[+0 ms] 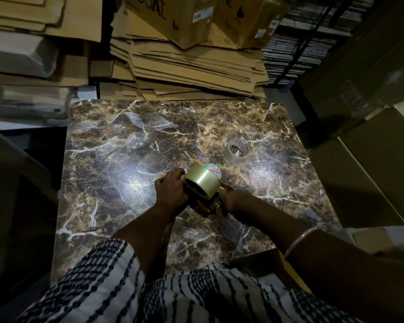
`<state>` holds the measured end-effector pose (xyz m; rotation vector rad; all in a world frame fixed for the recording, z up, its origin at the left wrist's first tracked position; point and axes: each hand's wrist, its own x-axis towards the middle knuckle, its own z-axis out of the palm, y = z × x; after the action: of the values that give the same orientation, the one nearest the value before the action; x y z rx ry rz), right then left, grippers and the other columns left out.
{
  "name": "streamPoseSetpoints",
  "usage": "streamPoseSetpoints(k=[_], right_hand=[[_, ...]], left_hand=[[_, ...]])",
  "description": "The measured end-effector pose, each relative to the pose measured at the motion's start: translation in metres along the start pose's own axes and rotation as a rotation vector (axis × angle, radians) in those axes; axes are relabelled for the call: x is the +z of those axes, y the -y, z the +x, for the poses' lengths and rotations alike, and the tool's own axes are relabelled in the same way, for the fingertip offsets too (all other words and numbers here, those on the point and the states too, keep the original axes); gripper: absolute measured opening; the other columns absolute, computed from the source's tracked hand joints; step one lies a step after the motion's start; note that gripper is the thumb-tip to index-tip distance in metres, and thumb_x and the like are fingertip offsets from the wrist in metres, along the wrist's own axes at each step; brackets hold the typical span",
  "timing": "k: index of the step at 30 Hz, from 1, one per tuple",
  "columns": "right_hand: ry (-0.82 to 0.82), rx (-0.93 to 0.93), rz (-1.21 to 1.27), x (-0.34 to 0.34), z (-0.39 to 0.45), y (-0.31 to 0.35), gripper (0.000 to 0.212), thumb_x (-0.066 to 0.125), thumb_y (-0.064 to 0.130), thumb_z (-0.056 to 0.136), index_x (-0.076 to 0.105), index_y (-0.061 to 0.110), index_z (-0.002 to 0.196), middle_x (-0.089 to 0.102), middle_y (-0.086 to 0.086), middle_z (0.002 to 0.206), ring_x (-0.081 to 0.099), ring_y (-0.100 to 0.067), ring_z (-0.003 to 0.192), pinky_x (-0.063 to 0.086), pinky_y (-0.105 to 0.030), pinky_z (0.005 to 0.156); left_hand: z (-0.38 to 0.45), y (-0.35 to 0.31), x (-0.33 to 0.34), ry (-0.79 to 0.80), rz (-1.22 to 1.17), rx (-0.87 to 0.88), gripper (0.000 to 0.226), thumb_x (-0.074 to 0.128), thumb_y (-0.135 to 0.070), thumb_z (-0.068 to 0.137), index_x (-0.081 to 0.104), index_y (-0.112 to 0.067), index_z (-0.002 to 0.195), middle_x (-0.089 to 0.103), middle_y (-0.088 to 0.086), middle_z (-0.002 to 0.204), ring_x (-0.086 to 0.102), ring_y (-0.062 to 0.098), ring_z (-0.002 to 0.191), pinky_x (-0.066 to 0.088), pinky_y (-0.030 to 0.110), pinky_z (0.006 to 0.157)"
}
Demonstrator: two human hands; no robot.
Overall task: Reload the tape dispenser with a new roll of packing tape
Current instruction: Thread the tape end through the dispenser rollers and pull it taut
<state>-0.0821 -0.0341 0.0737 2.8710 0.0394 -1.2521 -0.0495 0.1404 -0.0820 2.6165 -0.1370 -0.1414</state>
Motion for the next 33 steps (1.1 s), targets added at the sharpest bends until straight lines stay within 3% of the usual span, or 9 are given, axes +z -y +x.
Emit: streamPoseSetpoints(k=[2,5,7,11,14,20,24,29,33], right_hand=[[-0.011,-0.015,0.002,-0.001,0.001,0.001,0.033,0.048,0.029,0.102,0.053,0.011,0.129,0.063,-0.021,0.126,0.054,-0.026,0.096,0.049,-0.047,0.097],[-0.037,-0.031,-0.076,0.000,0.005,-0.002,0.033,0.047,0.034,0.100,0.046,0.012,0.126,0.064,-0.022,0.121,0.065,-0.036,0.102,0.055,-0.047,0.088],[-0.014,-0.038,-0.097,-0.005,0.002,-0.001,0.031,0.046,0.034,0.102,0.048,0.013,0.125,0.063,-0.020,0.120,0.062,-0.032,0.093,0.053,-0.040,0.081],[-0.018,-0.075,-0.109,0.000,0.002,-0.008,0.032,0.044,0.031,0.105,0.049,0.009,0.129,0.063,-0.022,0.125,0.062,-0.038,0.112,0.049,-0.044,0.097],[-0.026,-0.076,-0.121,0.006,-0.005,-0.015,0.031,0.043,0.024,0.105,0.050,0.005,0.129,0.065,-0.021,0.123,0.062,-0.036,0.114,0.042,-0.043,0.099],[-0.053,-0.044,-0.090,-0.006,0.000,-0.008,0.034,0.048,0.033,0.099,0.048,0.015,0.128,0.061,-0.022,0.120,0.065,-0.042,0.102,0.059,-0.044,0.079],[-0.017,-0.044,-0.055,0.003,-0.007,-0.010,0.032,0.041,0.025,0.106,0.046,0.006,0.130,0.061,-0.026,0.125,0.061,-0.042,0.113,0.051,-0.046,0.095],[0.009,-0.043,-0.014,0.011,-0.017,-0.017,0.042,0.039,0.022,0.108,0.037,0.002,0.144,0.060,-0.028,0.130,0.060,-0.041,0.117,0.048,-0.042,0.092],[-0.007,0.007,0.109,0.003,-0.001,-0.012,0.034,0.052,0.030,0.100,0.054,0.015,0.130,0.066,-0.020,0.123,0.064,-0.031,0.102,0.053,-0.040,0.087]], left_hand=[[0.000,0.000,0.000,0.001,-0.023,0.001,0.048,0.064,-0.043,0.075,0.060,-0.035,0.122,0.053,-0.010,0.132,0.051,0.016,0.121,0.032,0.037,0.089],[0.000,0.002,0.000,0.009,-0.018,0.002,0.050,0.065,-0.048,0.072,0.061,-0.036,0.120,0.053,-0.012,0.130,0.052,0.016,0.119,0.032,0.037,0.088],[0.000,0.002,-0.001,0.006,-0.004,0.002,0.049,0.064,-0.048,0.070,0.062,-0.037,0.117,0.053,-0.012,0.128,0.052,0.016,0.118,0.032,0.037,0.087],[0.002,0.002,-0.003,0.012,0.010,-0.011,0.040,0.064,-0.043,0.070,0.069,-0.033,0.108,0.053,-0.013,0.129,0.051,0.016,0.119,0.033,0.037,0.086],[0.003,0.002,-0.001,0.011,0.015,-0.018,0.030,0.064,-0.040,0.073,0.073,-0.032,0.100,0.053,-0.012,0.129,0.051,0.016,0.118,0.033,0.038,0.086],[0.001,-0.002,-0.004,0.009,0.044,-0.015,0.038,0.063,-0.042,0.073,0.070,-0.031,0.109,0.053,-0.011,0.127,0.052,0.017,0.116,0.031,0.036,0.082],[-0.001,-0.004,-0.008,0.042,0.060,-0.022,0.031,0.061,-0.038,0.070,0.073,-0.035,0.098,0.052,-0.013,0.127,0.051,0.013,0.116,0.025,0.034,0.078],[-0.001,-0.006,-0.009,0.055,0.081,-0.052,0.021,0.057,-0.038,0.077,0.074,-0.037,0.090,0.051,-0.012,0.132,0.049,0.014,0.120,0.033,0.042,0.089],[-0.002,-0.007,-0.008,0.095,0.089,-0.058,0.034,0.060,-0.035,0.073,0.070,-0.036,0.105,0.048,-0.013,0.135,0.048,0.014,0.121,0.031,0.044,0.094]])
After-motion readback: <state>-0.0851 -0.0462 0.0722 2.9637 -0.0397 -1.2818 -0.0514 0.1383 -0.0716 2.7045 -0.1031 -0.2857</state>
